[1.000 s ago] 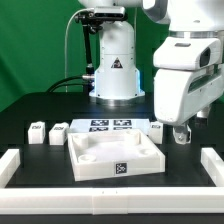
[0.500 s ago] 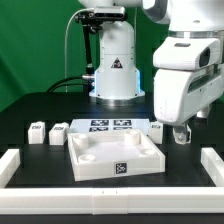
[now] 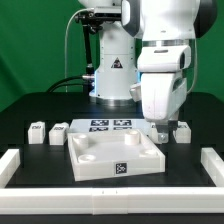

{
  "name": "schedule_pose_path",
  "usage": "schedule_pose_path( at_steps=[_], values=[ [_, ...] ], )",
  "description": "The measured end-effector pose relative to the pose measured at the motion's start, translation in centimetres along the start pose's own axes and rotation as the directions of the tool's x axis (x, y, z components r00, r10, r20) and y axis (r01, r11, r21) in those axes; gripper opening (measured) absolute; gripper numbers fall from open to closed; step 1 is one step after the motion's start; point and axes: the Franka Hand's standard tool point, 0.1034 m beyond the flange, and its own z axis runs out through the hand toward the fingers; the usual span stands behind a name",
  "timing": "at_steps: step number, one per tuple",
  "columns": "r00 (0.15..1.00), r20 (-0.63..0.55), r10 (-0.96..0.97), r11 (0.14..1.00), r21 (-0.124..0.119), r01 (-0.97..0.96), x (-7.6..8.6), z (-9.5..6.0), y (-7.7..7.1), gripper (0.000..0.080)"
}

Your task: Assemble one leg

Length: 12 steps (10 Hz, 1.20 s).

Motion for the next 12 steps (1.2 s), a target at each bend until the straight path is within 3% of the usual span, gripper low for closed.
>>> schedule_pose_path(
  at_steps=[4, 5, 7, 8, 10, 12],
  values=[
    [1.0, 0.002, -0.002, 1.0, 0.003, 0.002, -0.2, 0.1, -0.1, 0.065],
    [0.99, 0.004, -0.141, 0.99, -0.014, 0.141, -1.1, 0.4, -0.5, 0.065],
    [0.955, 0.05, -0.292, 0.956, -0.012, 0.293, -2.9, 0.0, -2.2, 0.065],
    [0.932, 0.075, -0.356, 0.933, -0.021, 0.358, -3.3, -0.6, -2.3, 0.065],
    [0.891, 0.128, -0.435, 0.898, -0.015, 0.44, -4.9, -0.6, -1.8, 0.065],
    [0.891, 0.126, -0.435, 0.898, -0.014, 0.441, -4.7, -0.6, -1.9, 0.065]
  ],
)
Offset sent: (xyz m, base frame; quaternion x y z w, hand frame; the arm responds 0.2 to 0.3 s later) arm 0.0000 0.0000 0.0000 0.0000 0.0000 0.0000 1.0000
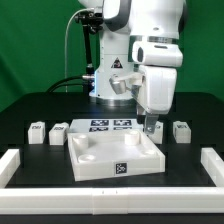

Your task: Assemble one leg

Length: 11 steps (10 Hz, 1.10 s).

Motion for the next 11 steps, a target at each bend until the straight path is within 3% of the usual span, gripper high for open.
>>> schedule_pose_path(
  at_steps=[1, 3, 4, 5, 8, 11],
  values=[
    [1.0, 0.0, 0.001, 1.0, 0.001, -0.001, -0.1, 0.0, 0.0, 0.065],
    [0.997, 0.024, -0.074, 0.996, 0.044, 0.073, -1.0, 0.2, -0.3, 0.065],
    [0.989, 0.01, -0.148, 0.989, 0.026, 0.148, -2.0, 0.6, -1.2, 0.065],
    [0.987, 0.007, -0.16, 0.986, 0.05, 0.159, -3.3, 1.1, -3.0, 0.065],
    [0.982, -0.002, -0.19, 0.977, 0.093, 0.19, -6.2, 2.2, -5.6, 0.065],
    [0.986, -0.019, -0.169, 0.975, 0.143, 0.17, -6.9, 4.4, -7.4, 0.065]
  ],
)
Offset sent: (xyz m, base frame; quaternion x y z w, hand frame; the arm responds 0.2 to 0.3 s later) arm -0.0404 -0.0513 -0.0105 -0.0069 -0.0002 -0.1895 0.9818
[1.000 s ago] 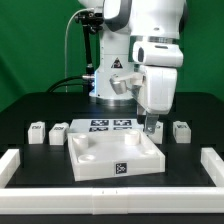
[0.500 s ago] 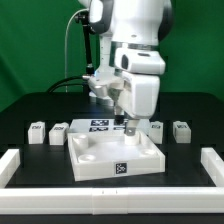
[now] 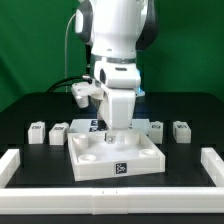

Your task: Assemble one leg

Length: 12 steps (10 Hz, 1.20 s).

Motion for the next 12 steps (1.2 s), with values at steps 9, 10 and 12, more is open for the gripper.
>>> schedule_pose_path(
  at_steps=[9, 10, 12],
  values=[
    [1.0, -0.009, 0.012, 1.0, 0.024, -0.011, -0.06, 1.1, -0.82, 0.0231],
    [1.0, -0.009, 0.012, 1.0, 0.024, -0.011, -0.06, 1.1, -0.83, 0.0231],
    [1.0, -0.009, 0.013, 1.0, 0.016, -0.012, -0.12, 0.98, -0.65, 0.0098]
  ],
)
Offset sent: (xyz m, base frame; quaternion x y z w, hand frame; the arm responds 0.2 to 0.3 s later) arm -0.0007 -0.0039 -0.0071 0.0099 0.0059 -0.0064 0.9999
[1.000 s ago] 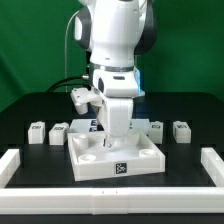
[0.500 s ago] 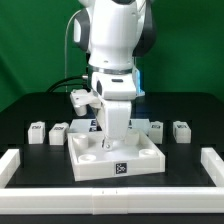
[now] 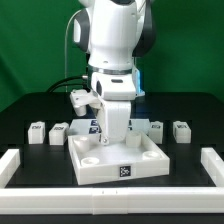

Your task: Assemble one leg

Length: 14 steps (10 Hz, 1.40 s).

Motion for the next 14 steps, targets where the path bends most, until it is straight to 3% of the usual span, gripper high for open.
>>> schedule_pose_path(
  at_steps=[1, 7, 10, 12, 13, 14],
  values=[
    [1.0, 0.0, 0.0, 1.0, -0.004, 0.0, 0.0, 0.0, 0.1, 0.006],
    [1.0, 0.0, 0.001, 1.0, -0.006, -0.001, 0.1, -0.1, 0.2, 0.006],
    [0.994, -0.005, 0.106, 0.994, -0.028, -0.106, 2.6, -0.4, 3.3, 0.006],
    [0.995, -0.006, 0.099, 0.994, -0.047, -0.099, 2.3, -0.5, 5.6, 0.006],
    [0.987, -0.011, 0.16, 0.986, -0.048, -0.16, 3.3, -0.7, 6.4, 0.006],
    [0.973, -0.03, 0.228, 0.972, -0.053, -0.229, 6.1, -1.0, 7.3, 0.006]
  ],
)
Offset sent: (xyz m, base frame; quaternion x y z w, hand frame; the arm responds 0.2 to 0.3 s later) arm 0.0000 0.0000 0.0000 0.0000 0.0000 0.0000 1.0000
